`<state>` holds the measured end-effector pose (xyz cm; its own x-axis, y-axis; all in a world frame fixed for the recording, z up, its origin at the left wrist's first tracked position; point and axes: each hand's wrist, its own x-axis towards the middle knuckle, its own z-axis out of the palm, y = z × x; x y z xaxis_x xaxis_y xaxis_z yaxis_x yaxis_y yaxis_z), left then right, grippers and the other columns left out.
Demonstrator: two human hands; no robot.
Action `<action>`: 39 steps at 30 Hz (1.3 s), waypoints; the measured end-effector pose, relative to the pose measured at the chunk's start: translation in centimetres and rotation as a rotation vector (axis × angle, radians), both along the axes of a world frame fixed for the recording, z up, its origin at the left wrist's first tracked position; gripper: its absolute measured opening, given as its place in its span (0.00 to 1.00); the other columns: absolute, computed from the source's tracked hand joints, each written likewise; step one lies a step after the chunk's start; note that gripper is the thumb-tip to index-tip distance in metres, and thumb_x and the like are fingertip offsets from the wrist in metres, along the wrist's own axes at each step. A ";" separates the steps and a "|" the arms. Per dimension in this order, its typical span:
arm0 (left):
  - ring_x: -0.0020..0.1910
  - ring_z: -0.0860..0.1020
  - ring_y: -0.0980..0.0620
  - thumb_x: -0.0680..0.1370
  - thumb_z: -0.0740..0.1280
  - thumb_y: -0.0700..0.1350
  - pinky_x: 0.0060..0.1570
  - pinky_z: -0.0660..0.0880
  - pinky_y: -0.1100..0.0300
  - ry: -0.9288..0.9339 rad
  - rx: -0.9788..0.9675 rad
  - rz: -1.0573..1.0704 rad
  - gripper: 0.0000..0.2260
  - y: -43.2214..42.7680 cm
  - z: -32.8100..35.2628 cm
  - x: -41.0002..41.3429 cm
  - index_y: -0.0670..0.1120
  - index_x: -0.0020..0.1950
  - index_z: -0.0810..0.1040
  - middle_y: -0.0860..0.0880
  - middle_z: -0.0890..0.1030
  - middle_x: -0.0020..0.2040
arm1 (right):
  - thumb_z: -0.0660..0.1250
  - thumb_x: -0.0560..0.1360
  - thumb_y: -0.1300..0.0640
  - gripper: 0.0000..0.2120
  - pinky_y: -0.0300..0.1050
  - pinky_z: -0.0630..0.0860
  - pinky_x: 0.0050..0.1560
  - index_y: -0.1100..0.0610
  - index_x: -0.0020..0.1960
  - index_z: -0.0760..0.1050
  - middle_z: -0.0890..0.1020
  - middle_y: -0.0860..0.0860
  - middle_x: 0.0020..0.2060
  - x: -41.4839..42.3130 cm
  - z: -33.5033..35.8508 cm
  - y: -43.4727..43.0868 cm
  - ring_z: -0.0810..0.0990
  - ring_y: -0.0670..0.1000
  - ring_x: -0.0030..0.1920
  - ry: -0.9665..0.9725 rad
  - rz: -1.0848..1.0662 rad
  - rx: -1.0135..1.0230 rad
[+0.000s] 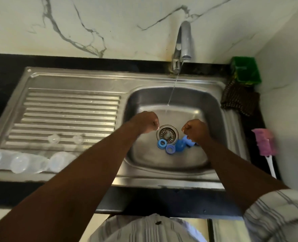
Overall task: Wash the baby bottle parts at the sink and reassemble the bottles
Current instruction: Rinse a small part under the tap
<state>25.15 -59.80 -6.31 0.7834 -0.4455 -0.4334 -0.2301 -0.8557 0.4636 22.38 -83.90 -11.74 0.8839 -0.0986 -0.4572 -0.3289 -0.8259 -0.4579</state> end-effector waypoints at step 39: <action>0.50 0.82 0.45 0.74 0.73 0.37 0.56 0.79 0.46 0.009 -0.607 0.689 0.11 -5.9 -2.3 6.3 0.52 0.44 0.76 0.49 0.82 0.45 | 0.65 0.80 0.60 0.04 0.44 0.80 0.32 0.60 0.50 0.78 0.83 0.57 0.43 10.7 3.2 5.6 0.84 0.53 0.37 0.124 -0.646 0.907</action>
<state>31.41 -65.68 -8.62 0.9578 -0.0345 -0.2853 0.2467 -0.4110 0.8776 33.10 -78.34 -8.49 0.7306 -0.1082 -0.6742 -0.6604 0.1393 -0.7379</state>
